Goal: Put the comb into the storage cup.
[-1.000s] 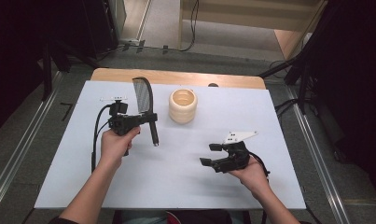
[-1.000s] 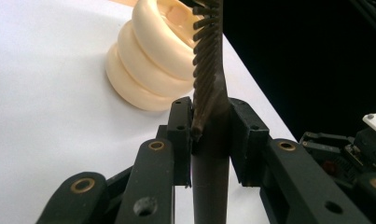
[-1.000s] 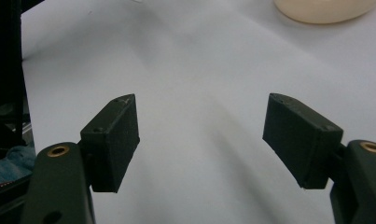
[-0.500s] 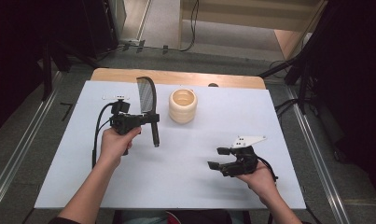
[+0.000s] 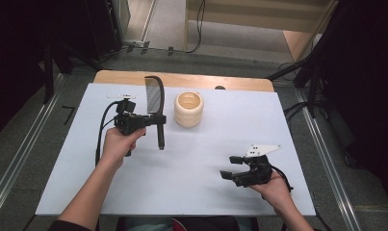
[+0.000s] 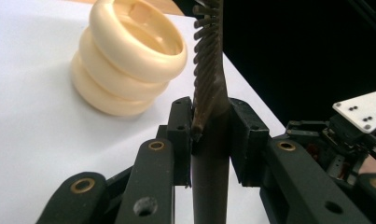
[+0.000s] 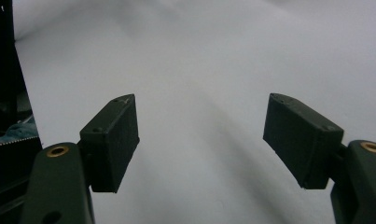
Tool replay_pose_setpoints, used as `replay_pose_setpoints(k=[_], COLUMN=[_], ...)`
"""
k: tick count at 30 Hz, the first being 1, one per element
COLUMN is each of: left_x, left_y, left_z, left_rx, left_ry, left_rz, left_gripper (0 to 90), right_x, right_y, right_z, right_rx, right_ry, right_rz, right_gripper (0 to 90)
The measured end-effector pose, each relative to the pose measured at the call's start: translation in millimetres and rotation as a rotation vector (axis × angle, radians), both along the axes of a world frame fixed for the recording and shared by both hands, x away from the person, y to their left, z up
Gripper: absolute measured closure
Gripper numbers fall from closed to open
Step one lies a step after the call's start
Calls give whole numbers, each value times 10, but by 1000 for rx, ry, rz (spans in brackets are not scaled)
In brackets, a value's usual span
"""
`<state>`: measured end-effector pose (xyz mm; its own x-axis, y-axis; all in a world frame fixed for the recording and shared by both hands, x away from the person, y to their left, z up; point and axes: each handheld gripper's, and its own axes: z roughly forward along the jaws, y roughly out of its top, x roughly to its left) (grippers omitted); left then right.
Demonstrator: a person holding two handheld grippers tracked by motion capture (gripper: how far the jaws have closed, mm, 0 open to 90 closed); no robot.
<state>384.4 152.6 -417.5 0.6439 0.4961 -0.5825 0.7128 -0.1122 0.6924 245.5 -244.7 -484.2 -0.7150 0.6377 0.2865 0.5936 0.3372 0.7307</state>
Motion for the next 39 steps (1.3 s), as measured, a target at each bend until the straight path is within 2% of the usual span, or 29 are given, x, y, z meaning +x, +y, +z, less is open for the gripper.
replay_pose_setpoints(k=[8, 12, 21, 39], left_x=[68, 102, 152, 336], left_y=[-88, -121, -173, -409], left_z=[62, 78, 126, 341], left_rx=[17, 33, 31, 35], left_ry=[-35, -38, -50, -101], left_rz=[-56, -64, -74, -95], left_gripper=[730, 731, 731, 731], right_x=[-27, -37, -64, -86], right_y=[-51, -67, -122, -174], right_z=[-11, -9, -11, -35], right_rx=[1, -2, 4, 7], right_ry=[3, -1, 2, 3], right_rz=[-5, -3, -17, -38], right_gripper=[243, 243, 243, 243])
